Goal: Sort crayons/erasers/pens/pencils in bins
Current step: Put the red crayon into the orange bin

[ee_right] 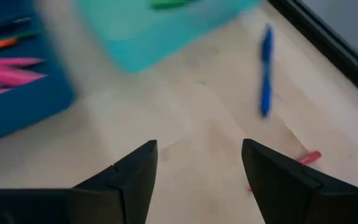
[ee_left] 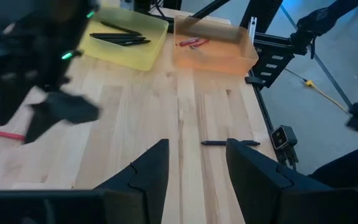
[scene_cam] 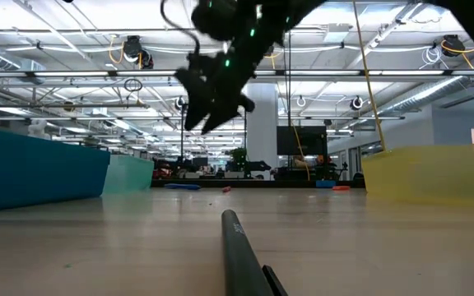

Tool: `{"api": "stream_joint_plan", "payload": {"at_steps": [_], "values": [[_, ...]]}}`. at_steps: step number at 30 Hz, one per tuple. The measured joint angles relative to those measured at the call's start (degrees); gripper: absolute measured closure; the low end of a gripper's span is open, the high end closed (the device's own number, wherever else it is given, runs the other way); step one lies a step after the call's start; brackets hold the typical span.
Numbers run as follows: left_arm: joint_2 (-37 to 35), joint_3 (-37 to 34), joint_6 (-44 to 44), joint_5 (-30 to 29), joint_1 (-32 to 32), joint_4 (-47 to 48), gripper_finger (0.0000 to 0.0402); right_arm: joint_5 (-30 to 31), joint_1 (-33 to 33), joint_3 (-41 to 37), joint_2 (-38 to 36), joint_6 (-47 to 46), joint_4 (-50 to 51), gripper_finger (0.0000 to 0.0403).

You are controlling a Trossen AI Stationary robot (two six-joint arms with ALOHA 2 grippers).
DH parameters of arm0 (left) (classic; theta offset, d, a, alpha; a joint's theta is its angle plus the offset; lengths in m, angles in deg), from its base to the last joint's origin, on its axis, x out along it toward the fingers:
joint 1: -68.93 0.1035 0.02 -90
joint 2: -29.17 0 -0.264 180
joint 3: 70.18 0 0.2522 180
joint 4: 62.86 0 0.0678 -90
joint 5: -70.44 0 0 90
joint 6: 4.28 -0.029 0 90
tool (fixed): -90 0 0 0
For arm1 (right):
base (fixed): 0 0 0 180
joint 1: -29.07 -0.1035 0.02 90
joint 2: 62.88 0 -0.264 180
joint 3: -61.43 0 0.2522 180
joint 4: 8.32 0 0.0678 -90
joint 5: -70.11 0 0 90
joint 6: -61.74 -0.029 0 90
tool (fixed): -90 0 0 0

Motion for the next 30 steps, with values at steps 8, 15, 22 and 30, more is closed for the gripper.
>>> {"api": "stream_joint_plan", "payload": {"at_steps": [8, 15, 22, 30], "values": [[0.0, 0.0, 0.0, 0.0, -0.01, -0.04, 0.024, 3.06, 7.9, 0.0, 5.64, -14.12, 3.23, 0.0179], [-0.02, 0.0, 0.0, 0.0, 0.0, -0.07, 0.024, 3.7, 11.57, -0.02, 10.54, -27.17, 4.53, 0.0208], [-0.02, 0.0, 0.0, 0.0, -0.01, -0.04, 0.024, 5.73, 11.4, 0.1, 10.57, -27.97, 5.91, 0.0241], [-0.01, 0.0, 0.0, 0.0, 0.01, -0.03, 0.024, 6.34, 9.74, 0.09, 10.58, -33.75, 14.54, 0.0288]]}}
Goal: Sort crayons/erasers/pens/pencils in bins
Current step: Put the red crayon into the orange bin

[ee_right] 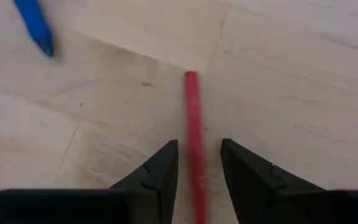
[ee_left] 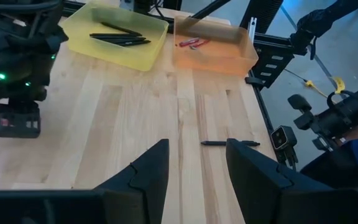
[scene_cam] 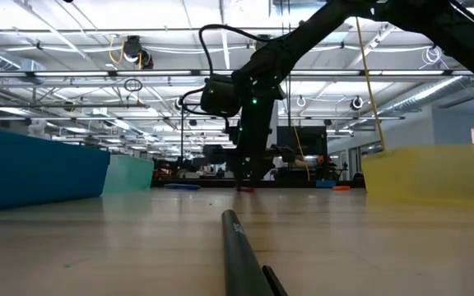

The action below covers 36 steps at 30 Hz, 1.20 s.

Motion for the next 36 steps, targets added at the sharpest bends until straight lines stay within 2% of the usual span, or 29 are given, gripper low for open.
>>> {"api": "stream_joint_plan", "payload": {"at_steps": [4, 11, 17, 24, 30, 36], "values": [[-0.01, 0.0, 0.0, 0.0, 0.0, -0.01, 0.024, -0.46, 0.13, 0.07, -0.05, -3.43, 1.2, 0.0293], [0.0, 0.0, 0.0, 0.0, 0.0, 0.01, 0.024, -4.21, 0.14, 0.09, -0.14, -3.36, 1.25, 0.0299], [0.0, 0.0, 0.0, 0.0, -0.02, 0.01, 0.024, -7.56, -0.12, 0.07, -0.2, -4.23, 2.11, 0.0341], [-0.01, 0.0, 0.0, 0.0, 0.0, 0.01, 0.024, -8.8, -1.04, 0.04, -0.4, -7.1, 3.15, 0.0391], [0.01, 0.0, 0.0, 0.0, 0.0, 0.01, 0.024, -5.47, -4.14, -0.52, -3.7, -10.34, 4.54, 0.0386], [0.0, 0.0, 0.0, 0.0, -0.02, 0.01, 0.024, 0.06, -11.61, -0.22, -13.6, 0.84, 4.13, 0.0386]]}}
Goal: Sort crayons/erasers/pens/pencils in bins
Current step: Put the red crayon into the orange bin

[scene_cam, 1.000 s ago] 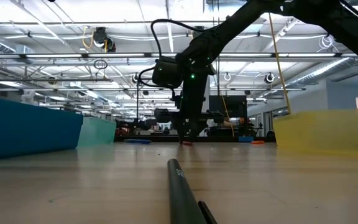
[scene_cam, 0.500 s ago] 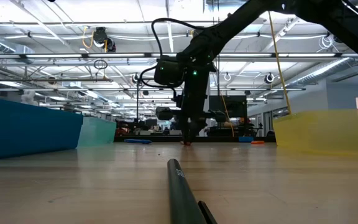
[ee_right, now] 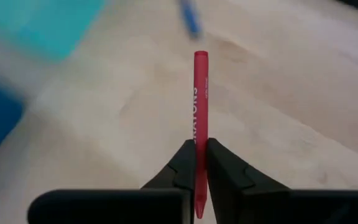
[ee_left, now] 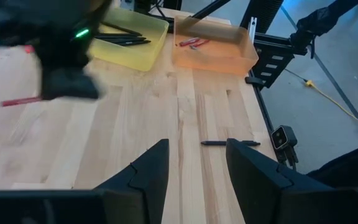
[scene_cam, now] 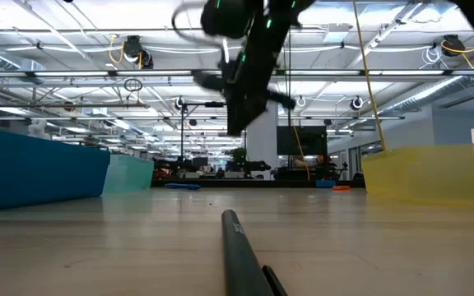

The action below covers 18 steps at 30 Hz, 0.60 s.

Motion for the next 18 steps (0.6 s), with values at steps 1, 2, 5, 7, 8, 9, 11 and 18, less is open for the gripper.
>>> {"api": "stream_joint_plan", "payload": {"at_steps": [1, 2, 5, 7, 8, 9, 11, 18], "values": [[0.0, 0.0, 0.0, 0.0, 0.02, 0.0, 0.024, -0.15, -1.51, -0.04, -1.59, 3.02, 0.63, 0.0386], [0.01, 0.0, 0.0, 0.0, 0.0, 0.0, 0.024, -0.13, -3.29, -0.07, -3.12, 5.66, 0.96, 0.0386], [-0.01, 0.0, 0.0, 0.0, 0.02, 0.0, 0.024, -1.29, -8.87, -0.03, -8.81, 13.28, 4.35, 0.0386], [-0.01, 0.0, 0.0, 0.0, 0.02, 0.0, 0.024, -4.07, -12.73, 0.02, -12.42, 17.53, 8.83, 0.0386], [-0.01, 0.0, 0.0, 0.0, 0.01, 0.0, 0.024, -6.06, -14.69, 0.01, -13.91, 19.46, 11.57, 0.0386], [0.01, 0.0, 0.0, 0.0, 0.0, 0.0, 0.024, -8.12, -16.73, -0.1, -15.25, 21.2, 14.47, 0.0386], [0.0, 0.0, 0.0, 0.0, 0.01, 0.0, 0.024, -13.15, -20.78, -0.92, -18.09, 22.81, 20.58, 0.0387], [0.02, 0.0, 0.0, 0.0, 0.02, 0.0, 0.024, -24.18, -35.14, -11.04, -28.49, -1.58, 32.56, 0.0387]]}}
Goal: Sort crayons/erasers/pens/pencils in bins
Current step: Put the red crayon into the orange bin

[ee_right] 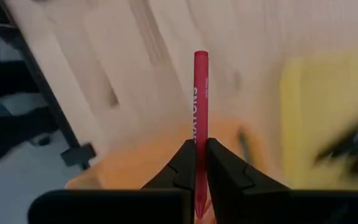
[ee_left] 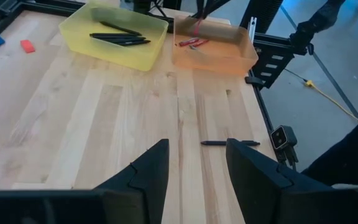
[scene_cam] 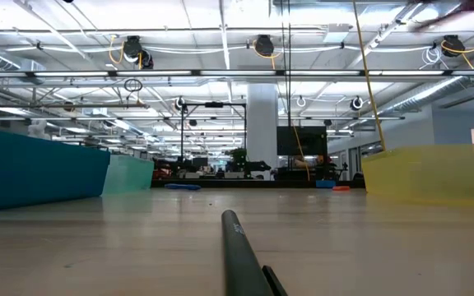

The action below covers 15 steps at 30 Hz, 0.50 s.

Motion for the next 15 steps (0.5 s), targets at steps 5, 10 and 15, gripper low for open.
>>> {"api": "stream_joint_plan", "payload": {"at_steps": [5, 10, 15], "values": [[-0.02, 0.0, 0.0, 0.0, 0.0, 0.0, 0.024, -2.0, -12.02, -13.05, -6.04, -25.34, -4.83, 0.0387], [0.0, 0.0, 0.0, 0.0, 0.0, 0.0, 0.024, -8.66, -20.89, -23.1, -7.35, -40.87, -12.9, 0.0387], [0.0, 0.0, -2.6, -1.24, -0.01, -0.01, 0.024, -9.46, -25.71, -29.59, -7.18, -52.88, -20.63, 0.0384]]}}
